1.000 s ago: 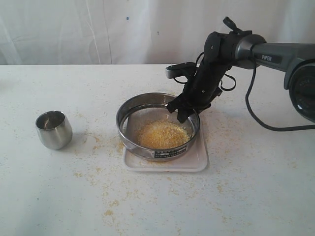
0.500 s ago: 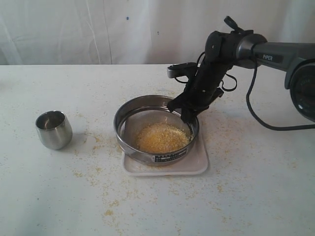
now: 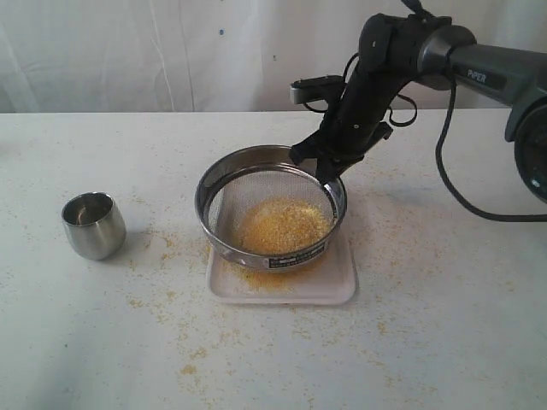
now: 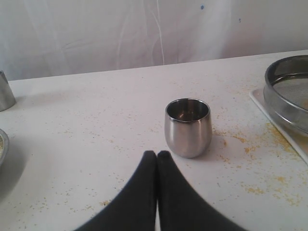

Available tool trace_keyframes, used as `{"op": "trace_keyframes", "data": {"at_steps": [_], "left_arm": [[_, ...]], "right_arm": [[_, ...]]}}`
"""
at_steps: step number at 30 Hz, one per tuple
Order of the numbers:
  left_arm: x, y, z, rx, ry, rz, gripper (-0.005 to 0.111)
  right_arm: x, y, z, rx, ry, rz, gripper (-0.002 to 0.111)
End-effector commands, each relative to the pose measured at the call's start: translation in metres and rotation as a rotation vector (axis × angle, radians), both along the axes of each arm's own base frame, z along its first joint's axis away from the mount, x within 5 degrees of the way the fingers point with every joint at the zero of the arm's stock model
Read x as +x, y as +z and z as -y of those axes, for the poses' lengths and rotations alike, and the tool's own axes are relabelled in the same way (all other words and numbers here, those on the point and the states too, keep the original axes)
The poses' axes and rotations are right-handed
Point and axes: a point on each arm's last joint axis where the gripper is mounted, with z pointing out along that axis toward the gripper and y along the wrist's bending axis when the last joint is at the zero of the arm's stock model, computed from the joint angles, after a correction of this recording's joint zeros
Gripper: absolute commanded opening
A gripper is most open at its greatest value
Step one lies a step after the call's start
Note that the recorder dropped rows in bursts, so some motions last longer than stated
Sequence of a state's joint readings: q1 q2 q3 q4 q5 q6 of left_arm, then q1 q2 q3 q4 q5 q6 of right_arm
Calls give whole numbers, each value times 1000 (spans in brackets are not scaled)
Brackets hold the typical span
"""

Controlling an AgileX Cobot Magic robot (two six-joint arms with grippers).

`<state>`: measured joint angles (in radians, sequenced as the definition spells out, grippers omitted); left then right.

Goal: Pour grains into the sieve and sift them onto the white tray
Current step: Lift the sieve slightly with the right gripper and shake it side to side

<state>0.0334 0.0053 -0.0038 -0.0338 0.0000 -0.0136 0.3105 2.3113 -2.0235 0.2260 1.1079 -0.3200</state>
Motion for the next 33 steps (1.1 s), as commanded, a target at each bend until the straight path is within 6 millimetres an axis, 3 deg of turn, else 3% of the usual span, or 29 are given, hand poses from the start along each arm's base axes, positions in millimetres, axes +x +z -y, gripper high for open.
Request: {"op": "trace_keyframes", "data": {"at_steps": [1,12,15,17,20,23,26,29,33], "left_arm": [[0,0,0,-15,4,8,0],[0,0,0,-15,4,8,0],[0,0,0,-15,4,8,0],[0,0,0,-15,4,8,0],[0,0,0,-15,4,8,0],[0,0,0,-15,4,8,0],[0,0,0,-15,4,8,0],[0,0,0,-15,4,8,0],[0,0,0,-15,4,8,0]], "right_arm": [[-6,14,-1,20,1,-32,0],[-15,27,0,31,62,-52,0],[1,30,18,-14,-156,50,0],[1,30,22,30,-240,-3,0],[-13,26,5,130,-6,-99,0],[-18,28,0,94,48,-80,0],[0,30,15,18,-152,50,0],[-3,28,21,41,-248,-40,0],[-18,29,-4,113,51,-80,0]]}}
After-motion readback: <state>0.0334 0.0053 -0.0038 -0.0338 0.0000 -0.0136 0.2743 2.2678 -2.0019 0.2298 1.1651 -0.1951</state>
